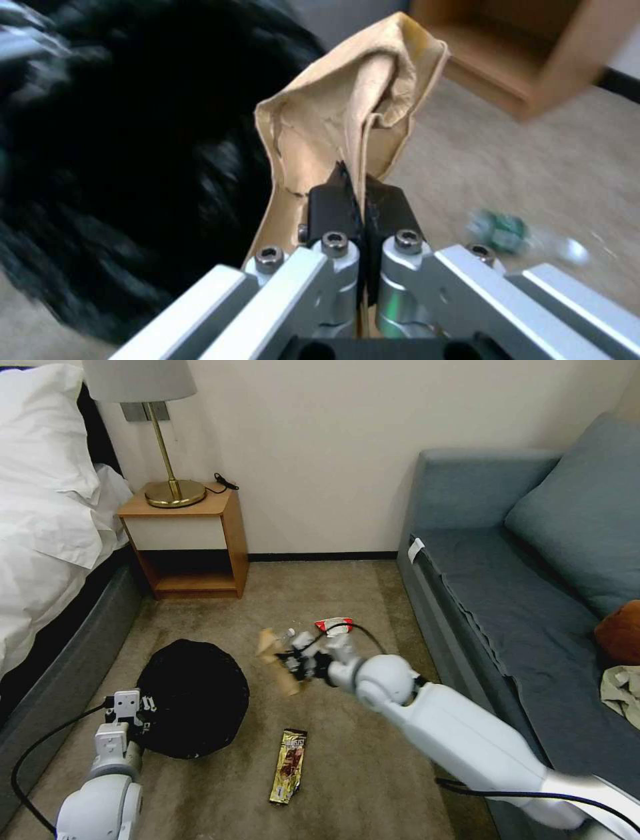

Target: Pick up the trash bin, then pick up the garbage on the floor and place it into the trash bin.

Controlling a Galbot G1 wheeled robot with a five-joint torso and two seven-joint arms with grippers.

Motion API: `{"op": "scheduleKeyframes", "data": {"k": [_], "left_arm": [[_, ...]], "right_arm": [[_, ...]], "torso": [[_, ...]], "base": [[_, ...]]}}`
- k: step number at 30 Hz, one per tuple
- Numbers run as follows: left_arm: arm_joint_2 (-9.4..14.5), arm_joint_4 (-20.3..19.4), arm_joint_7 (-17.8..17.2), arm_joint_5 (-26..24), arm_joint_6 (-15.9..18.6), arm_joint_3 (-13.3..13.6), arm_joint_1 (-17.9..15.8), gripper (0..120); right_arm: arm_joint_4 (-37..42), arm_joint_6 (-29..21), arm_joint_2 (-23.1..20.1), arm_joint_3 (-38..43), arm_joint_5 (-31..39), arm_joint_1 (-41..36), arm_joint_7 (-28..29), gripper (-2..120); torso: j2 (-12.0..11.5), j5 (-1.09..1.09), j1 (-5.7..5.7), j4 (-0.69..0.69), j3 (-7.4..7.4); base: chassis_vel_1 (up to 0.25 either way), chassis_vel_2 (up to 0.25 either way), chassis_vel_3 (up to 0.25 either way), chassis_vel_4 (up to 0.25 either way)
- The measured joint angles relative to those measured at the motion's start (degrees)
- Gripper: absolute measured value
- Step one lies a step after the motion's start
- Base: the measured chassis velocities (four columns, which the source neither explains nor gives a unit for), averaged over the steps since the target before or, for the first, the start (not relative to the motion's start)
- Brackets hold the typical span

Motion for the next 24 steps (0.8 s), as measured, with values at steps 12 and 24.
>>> {"op": "scheduleKeyframes", "data": {"k": [12, 24], "left_arm": [[-0.4, 1.5, 0.0, 0.1, 0.0, 0.7, -1.4, 4], [-0.6, 2.1, 0.1, -0.3, 0.3, 0.6, -2.0, 4]], "right_arm": [[-11.1, 3.7, 8.9, -7.0, 1.2, 6.3, 2.4, 0], [-15.6, 5.0, 12.8, -9.4, -0.5, 5.6, 4.2, 7]], "torso": [[0.0, 0.01, 0.0, -0.01, 0.0], [0.0, 0.02, 0.0, -0.01, 0.0]], "base": [[0.0, 0.0, 0.0, 0.0], [0.0, 0.0, 0.0, 0.0]]}}
